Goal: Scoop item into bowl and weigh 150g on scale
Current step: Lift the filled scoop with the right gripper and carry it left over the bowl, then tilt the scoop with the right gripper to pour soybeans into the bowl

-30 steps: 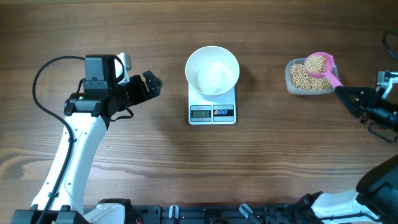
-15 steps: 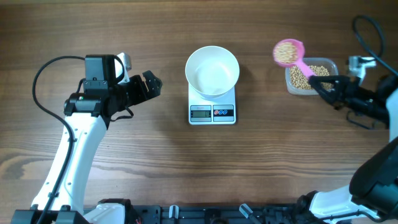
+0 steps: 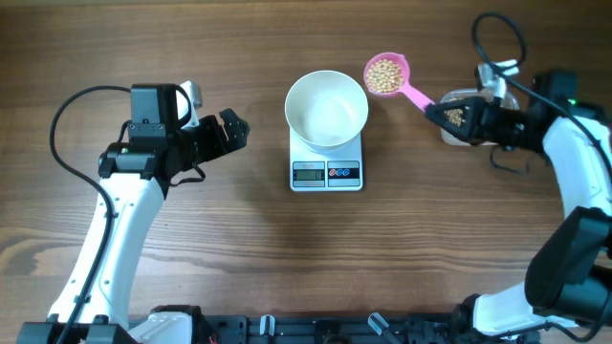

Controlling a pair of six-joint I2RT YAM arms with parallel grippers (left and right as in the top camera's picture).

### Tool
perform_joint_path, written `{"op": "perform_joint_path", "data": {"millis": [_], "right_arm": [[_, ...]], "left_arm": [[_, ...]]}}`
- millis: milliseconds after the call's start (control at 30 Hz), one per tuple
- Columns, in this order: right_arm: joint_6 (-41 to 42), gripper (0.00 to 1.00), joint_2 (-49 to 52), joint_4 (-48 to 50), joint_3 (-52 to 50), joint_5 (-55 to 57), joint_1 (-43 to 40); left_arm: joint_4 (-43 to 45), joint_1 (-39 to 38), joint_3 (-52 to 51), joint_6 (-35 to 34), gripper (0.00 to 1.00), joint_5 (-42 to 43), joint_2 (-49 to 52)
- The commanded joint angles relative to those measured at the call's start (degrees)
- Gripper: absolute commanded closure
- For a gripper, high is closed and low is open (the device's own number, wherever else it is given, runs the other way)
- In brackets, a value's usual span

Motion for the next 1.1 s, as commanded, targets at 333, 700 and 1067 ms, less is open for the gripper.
{"op": "perform_joint_path", "data": {"millis": [333,700,1067], "right_arm": [[31.1,0.95,-3.2,24.9,0.2,17.8,14.2],[23.7,0.95,-3.4,25.1,0.3,33.9,21.0],[17.7,0.95,-7.1,24.6,0.3,40.9,21.1]], "left_arm": [[0.0,-0.1,1.1,0.5,0.0,0.4,0.3],[0.0,-0.1,1.1,0.5,0.0,0.4,0.3],[0.1,-0.1,1.1,0.5,0.0,-2.8,0.3]]}}
